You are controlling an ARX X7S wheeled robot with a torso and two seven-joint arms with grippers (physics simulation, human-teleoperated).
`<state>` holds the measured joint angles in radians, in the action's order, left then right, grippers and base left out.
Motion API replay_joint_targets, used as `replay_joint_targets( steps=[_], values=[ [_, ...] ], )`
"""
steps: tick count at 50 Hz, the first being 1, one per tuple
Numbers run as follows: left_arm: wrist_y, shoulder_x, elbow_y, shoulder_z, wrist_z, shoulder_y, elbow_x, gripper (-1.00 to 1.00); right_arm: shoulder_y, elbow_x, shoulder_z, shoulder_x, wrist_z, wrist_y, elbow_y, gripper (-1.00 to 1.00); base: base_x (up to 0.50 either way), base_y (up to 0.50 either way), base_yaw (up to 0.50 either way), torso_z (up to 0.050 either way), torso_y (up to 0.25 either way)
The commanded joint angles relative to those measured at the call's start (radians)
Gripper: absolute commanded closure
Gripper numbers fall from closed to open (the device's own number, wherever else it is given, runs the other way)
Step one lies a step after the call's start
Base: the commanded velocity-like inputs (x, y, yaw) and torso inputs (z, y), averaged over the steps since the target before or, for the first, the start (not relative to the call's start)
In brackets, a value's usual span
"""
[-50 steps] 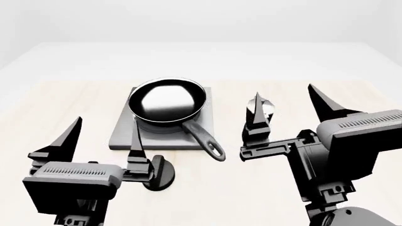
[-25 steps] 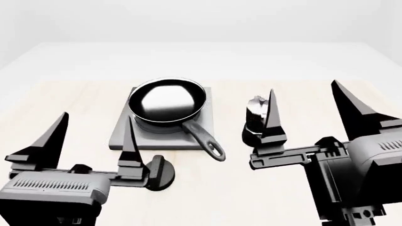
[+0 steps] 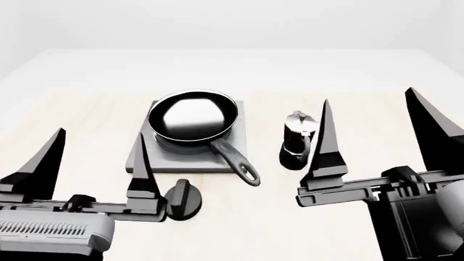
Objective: Put the frying pan on the stove.
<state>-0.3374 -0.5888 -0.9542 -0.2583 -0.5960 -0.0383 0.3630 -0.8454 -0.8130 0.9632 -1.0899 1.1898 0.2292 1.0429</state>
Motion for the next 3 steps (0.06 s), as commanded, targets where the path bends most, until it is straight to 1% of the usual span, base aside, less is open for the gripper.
replay_joint_targets(
  steps=[1,3],
  values=[
    [-0.017,-0.016,-0.049,0.002,-0.016,0.002,0.002,-1.0,-0.36,0.019,0.455,-0.106,0.154,-0.178,0.004,-1.0,0.0,0.0,0.0,0.0,0.0],
    [-0.019,-0.021,-0.06,0.004,-0.021,0.003,0.003,-1.0,-0.445,0.025,0.554,-0.117,0.178,-0.209,0.004,-1.0,0.0,0.0,0.0,0.0,0.0]
  ],
)
